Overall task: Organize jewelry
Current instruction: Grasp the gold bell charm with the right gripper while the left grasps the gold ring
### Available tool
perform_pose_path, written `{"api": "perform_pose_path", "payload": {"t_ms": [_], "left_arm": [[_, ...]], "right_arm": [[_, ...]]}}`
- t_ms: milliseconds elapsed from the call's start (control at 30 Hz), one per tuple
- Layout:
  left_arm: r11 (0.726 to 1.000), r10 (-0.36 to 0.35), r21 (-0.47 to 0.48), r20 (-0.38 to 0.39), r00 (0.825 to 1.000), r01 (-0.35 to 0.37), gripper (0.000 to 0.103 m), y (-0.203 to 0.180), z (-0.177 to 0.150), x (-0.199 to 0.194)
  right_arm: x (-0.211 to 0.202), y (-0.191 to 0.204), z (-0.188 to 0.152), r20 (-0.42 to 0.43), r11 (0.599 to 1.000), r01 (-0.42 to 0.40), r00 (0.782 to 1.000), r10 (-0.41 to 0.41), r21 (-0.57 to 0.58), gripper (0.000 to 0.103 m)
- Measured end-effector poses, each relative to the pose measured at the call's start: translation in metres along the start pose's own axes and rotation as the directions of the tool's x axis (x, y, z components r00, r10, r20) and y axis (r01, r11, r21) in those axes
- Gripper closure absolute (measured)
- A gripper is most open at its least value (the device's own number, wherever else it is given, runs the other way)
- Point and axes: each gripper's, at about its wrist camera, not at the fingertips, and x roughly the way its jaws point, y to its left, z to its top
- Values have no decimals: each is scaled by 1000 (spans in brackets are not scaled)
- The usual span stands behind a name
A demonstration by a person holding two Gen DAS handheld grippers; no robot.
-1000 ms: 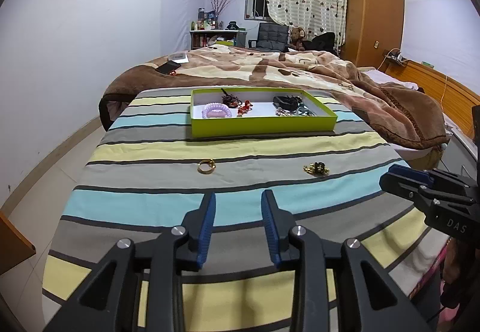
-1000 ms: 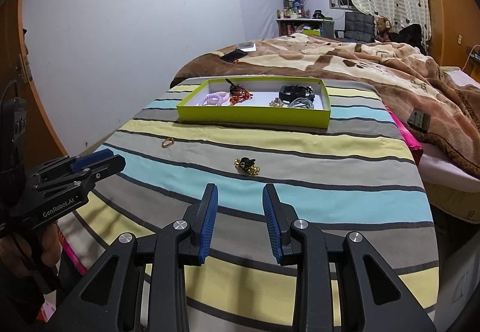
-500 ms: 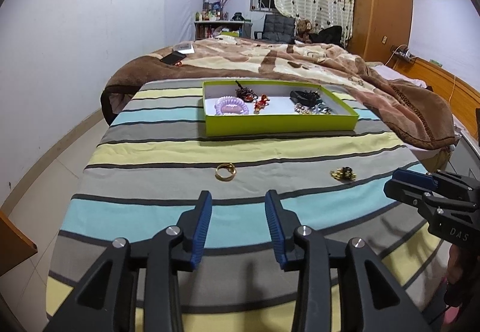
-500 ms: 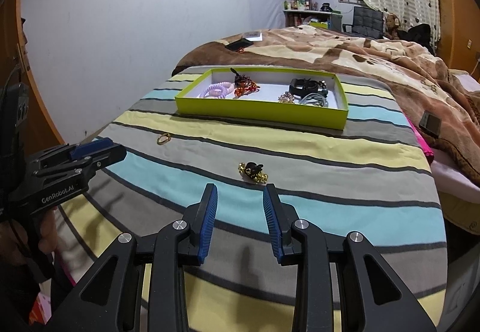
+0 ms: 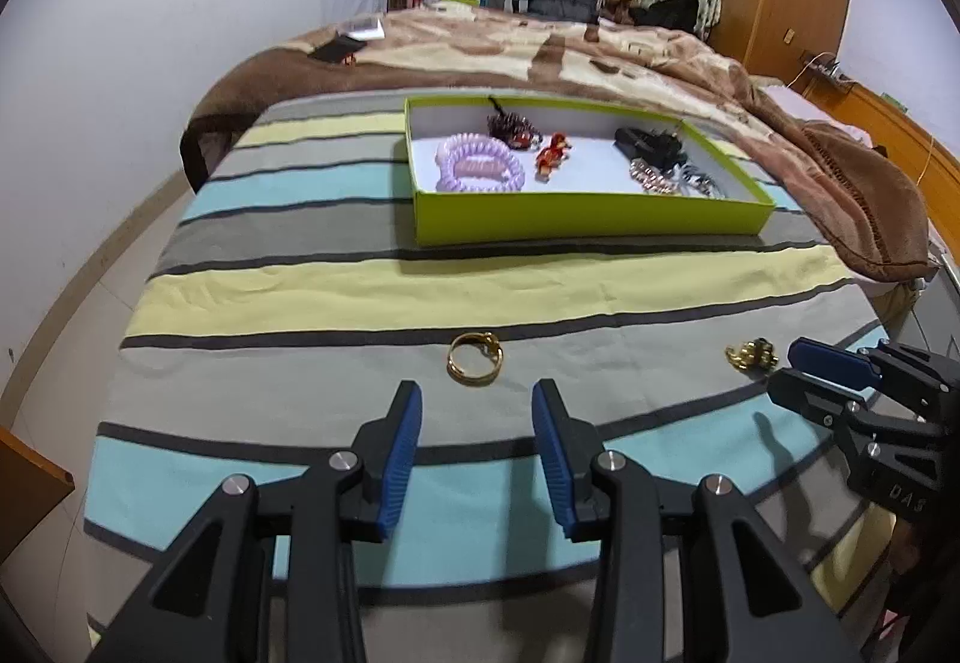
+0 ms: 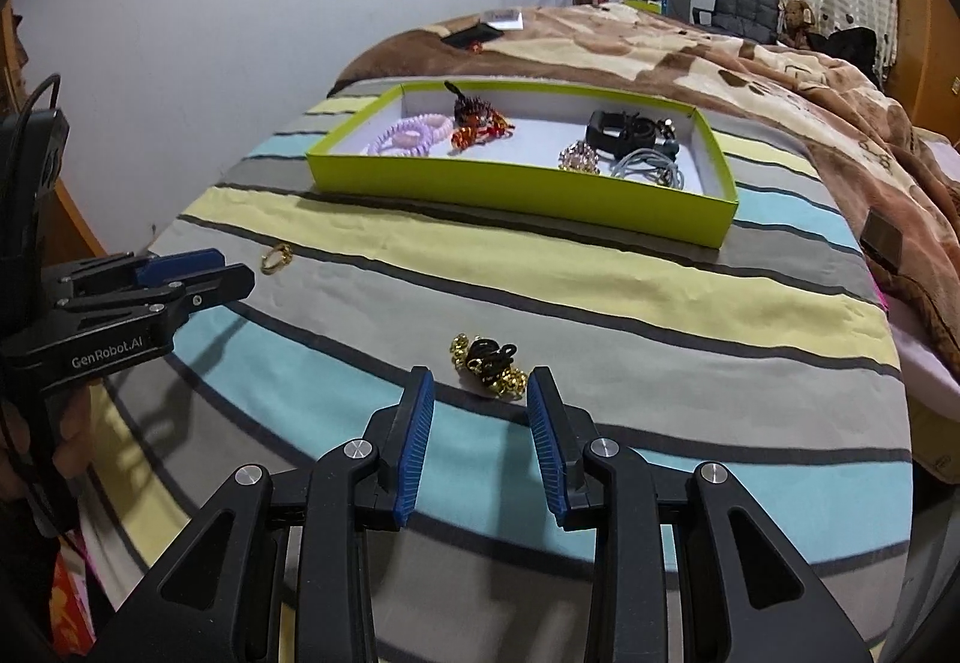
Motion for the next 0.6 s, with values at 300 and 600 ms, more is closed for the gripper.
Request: {"api": "perform_pose_path", "payload": {"t_ms": [300,600], "left_arm": [[999,33,6,-33,999,-33,63,-4,11,19],[997,63,46,-16,998,-62,79,-12,10,20]], "right_arm": [[11,-1,1,-51,1000,7,999,-7,2,70],[11,1,2,-50,999,38,998,-38,-3,86]]}}
